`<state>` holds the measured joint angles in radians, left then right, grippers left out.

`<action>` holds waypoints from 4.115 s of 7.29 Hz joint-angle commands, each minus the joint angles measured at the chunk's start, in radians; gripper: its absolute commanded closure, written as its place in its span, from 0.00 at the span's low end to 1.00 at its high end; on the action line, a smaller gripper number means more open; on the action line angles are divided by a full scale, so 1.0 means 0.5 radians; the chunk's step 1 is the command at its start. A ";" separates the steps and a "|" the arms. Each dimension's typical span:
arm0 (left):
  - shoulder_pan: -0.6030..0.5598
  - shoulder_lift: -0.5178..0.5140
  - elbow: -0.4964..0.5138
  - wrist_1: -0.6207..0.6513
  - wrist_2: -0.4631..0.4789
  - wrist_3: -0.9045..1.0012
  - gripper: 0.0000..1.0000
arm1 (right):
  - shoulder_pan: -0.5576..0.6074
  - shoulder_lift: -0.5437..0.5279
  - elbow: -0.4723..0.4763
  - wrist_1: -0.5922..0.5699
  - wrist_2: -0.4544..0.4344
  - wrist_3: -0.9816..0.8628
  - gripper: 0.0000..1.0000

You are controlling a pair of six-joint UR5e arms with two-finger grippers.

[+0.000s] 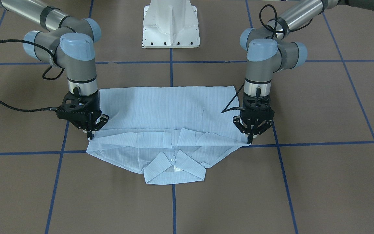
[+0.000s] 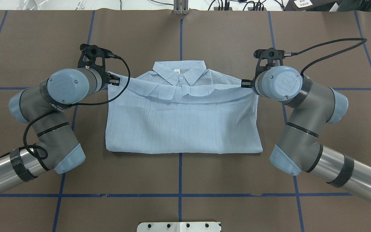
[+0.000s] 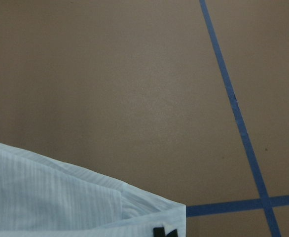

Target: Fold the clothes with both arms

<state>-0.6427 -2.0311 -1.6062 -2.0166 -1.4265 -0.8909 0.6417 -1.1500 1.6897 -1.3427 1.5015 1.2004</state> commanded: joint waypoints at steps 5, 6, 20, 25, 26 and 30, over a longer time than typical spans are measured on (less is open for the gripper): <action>0.003 0.000 0.049 -0.007 -0.006 0.005 1.00 | 0.033 0.002 -0.109 0.154 0.004 -0.002 1.00; 0.000 0.006 0.074 -0.065 -0.046 0.005 0.14 | 0.033 0.005 -0.109 0.154 0.004 0.004 0.33; 0.521 0.552 -0.512 -0.250 -0.405 -0.614 0.36 | 0.076 -0.004 -0.066 0.164 0.154 0.020 0.00; 0.491 0.638 -0.564 -0.247 -0.405 -0.584 1.00 | 0.070 -0.004 -0.060 0.164 0.154 0.026 0.00; 0.412 0.666 -0.555 -0.244 -0.405 -0.456 1.00 | 0.067 -0.004 -0.051 0.164 0.157 0.026 0.00; -0.277 0.447 -0.079 -0.262 -0.411 0.387 1.00 | 0.048 0.017 -0.048 0.164 0.157 0.026 0.00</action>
<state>-0.6646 -1.7327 -1.7548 -2.1437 -1.6311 -0.8270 0.6681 -1.1452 1.6654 -1.2609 1.5800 1.2133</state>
